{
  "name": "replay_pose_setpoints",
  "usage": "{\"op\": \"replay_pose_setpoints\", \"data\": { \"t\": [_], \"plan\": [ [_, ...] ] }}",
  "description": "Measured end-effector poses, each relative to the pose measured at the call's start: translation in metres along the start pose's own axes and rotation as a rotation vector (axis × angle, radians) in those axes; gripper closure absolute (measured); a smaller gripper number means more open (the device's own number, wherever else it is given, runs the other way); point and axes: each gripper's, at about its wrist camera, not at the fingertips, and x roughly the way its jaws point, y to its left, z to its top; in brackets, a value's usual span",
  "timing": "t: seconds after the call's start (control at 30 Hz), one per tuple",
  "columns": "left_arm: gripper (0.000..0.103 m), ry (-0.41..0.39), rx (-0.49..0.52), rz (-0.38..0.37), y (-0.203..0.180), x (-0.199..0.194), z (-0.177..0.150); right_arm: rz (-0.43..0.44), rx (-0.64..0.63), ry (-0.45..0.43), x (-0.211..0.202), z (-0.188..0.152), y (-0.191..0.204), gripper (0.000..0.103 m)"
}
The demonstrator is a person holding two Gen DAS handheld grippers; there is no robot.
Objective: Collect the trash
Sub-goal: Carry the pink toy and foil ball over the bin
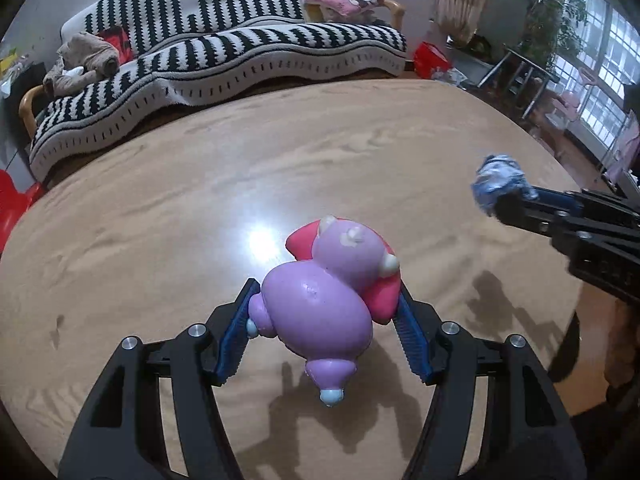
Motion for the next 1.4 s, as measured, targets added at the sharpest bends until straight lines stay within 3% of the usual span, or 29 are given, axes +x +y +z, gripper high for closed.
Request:
{"op": "replay_pose_setpoints", "data": {
  "t": [0.2, 0.5, 0.8, 1.1, 1.4],
  "plan": [
    [0.04, 0.005, 0.022, -0.057, -0.024, -0.012, -0.018, -0.007, 0.046, -0.004, -0.031, -0.035, -0.016, 0.074],
    [0.039, 0.002, 0.045, -0.098, -0.067, -0.003, -0.003, -0.039, 0.103, -0.031, -0.066, -0.059, -0.057, 0.074],
    [0.039, -0.003, 0.157, -0.251, -0.168, 0.003, 0.01, -0.099, 0.273, -0.065, -0.118, -0.09, -0.142, 0.074],
    [0.039, 0.054, 0.328, -0.428, -0.294, 0.017, -0.008, -0.261, 0.437, -0.023, -0.17, -0.164, -0.223, 0.074],
    [0.039, 0.139, 0.421, -0.5, -0.367, 0.036, -0.035, -0.347, 0.585, 0.032, -0.19, -0.216, -0.274, 0.074]
  ]
}}
